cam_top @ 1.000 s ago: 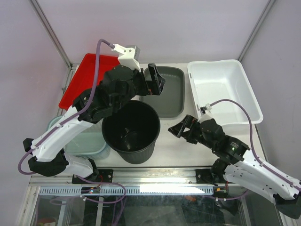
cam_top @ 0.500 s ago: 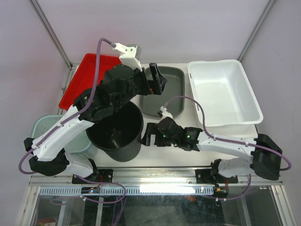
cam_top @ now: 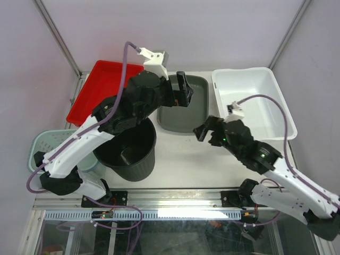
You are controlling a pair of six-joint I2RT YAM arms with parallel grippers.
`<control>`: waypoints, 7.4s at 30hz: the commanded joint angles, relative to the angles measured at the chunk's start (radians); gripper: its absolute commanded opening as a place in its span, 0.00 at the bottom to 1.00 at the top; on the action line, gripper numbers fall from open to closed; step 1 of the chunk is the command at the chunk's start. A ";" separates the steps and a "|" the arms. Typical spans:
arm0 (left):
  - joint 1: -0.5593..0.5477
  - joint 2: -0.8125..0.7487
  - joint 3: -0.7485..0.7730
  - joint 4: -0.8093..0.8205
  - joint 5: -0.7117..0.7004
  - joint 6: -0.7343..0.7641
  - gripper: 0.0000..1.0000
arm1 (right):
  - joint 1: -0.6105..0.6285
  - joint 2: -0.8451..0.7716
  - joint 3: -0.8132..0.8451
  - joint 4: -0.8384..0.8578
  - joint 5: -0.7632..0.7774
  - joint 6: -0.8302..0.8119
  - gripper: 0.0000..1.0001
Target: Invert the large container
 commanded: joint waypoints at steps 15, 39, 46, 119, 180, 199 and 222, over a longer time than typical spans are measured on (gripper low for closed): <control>0.149 0.668 0.404 -0.062 0.241 -0.004 0.97 | -0.110 -0.465 0.262 -0.612 0.472 -0.002 0.99; -0.084 0.176 0.233 -0.063 0.038 0.037 0.99 | -0.108 -0.300 0.130 -0.331 0.167 -0.105 0.99; -0.084 0.036 0.175 -0.040 0.023 0.027 0.99 | -0.107 -0.031 0.013 0.031 -0.130 -0.077 0.99; -0.075 0.151 0.161 0.027 -0.020 0.014 0.99 | -0.551 0.331 0.253 -0.087 -0.105 -0.594 0.98; -0.075 0.061 -0.026 0.110 0.079 -0.029 0.99 | -1.215 0.089 0.101 0.501 -1.132 0.268 0.00; -0.075 0.087 -0.033 0.122 0.117 -0.036 0.99 | -1.566 0.190 -0.142 0.693 -1.369 0.392 0.00; -0.074 0.139 -0.022 0.138 0.148 -0.041 0.99 | -1.588 0.253 -0.280 0.930 -1.283 0.683 0.00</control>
